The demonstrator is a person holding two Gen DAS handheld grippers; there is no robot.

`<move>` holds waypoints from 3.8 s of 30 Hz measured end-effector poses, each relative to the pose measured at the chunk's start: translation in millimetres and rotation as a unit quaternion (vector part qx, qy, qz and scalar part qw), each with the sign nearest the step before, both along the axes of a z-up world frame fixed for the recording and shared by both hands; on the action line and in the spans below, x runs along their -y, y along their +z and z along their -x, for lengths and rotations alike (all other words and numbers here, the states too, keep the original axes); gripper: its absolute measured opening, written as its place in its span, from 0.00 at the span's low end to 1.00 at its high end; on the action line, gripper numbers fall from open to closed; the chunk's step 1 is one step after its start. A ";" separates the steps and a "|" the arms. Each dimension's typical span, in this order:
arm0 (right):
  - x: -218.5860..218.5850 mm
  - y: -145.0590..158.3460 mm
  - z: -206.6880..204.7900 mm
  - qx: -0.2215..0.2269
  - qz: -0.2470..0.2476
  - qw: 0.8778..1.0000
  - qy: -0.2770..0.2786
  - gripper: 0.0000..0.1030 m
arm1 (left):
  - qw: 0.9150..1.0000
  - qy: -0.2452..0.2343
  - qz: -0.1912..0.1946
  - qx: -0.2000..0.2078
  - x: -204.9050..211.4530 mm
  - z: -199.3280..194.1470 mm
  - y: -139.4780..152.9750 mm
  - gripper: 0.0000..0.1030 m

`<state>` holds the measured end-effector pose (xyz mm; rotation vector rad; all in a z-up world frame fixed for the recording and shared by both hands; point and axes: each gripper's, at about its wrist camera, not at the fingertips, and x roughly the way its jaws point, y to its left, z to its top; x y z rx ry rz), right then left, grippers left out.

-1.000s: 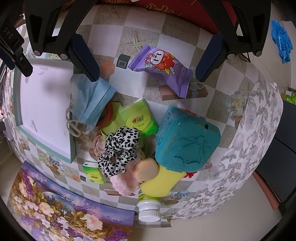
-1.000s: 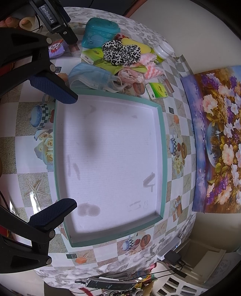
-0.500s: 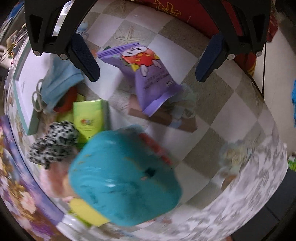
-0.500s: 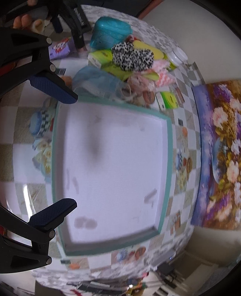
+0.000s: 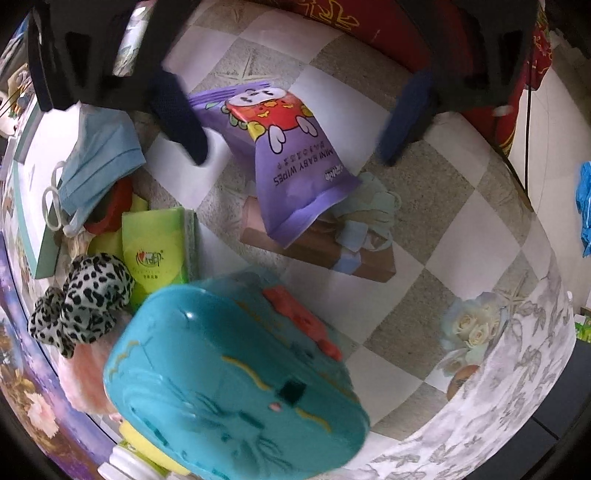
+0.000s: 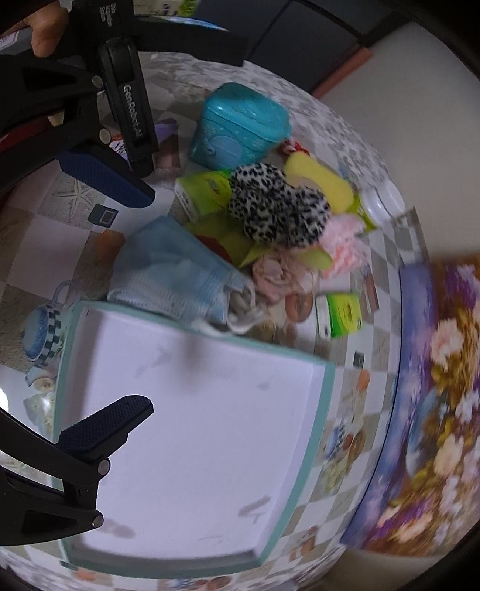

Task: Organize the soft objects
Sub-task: 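Grasp the purple baby-wipes pack with the left gripper while the right gripper reaches for the blue mask, then lift the wipes pack with the left gripper while the right gripper grasps and lifts the blue mask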

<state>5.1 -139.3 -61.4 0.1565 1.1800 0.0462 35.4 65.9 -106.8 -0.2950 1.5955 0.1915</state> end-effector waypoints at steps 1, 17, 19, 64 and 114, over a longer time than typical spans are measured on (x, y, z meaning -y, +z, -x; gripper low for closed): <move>-3.3 0.8 -1.3 0.001 0.002 1.000 0.009 0.97 | 1.000 -0.003 0.005 -0.007 1.6 -0.3 -3.7 0.76; -25.2 2.9 -10.5 0.018 -0.009 0.998 0.065 0.78 | 1.000 -0.003 0.016 0.014 10.3 -3.6 7.6 0.45; -28.9 0.2 -11.2 0.014 -0.006 0.997 0.072 0.76 | 1.000 0.011 0.015 0.020 4.8 -5.0 10.0 0.45; -25.2 1.1 -9.7 0.007 0.001 0.997 0.072 0.26 | 0.998 0.023 0.036 0.040 -20.5 1.2 11.5 0.45; 248.1 6.6 46.0 -0.046 0.009 0.935 -0.352 0.27 | 0.930 -0.329 0.030 0.160 264.5 -28.4 52.9 0.46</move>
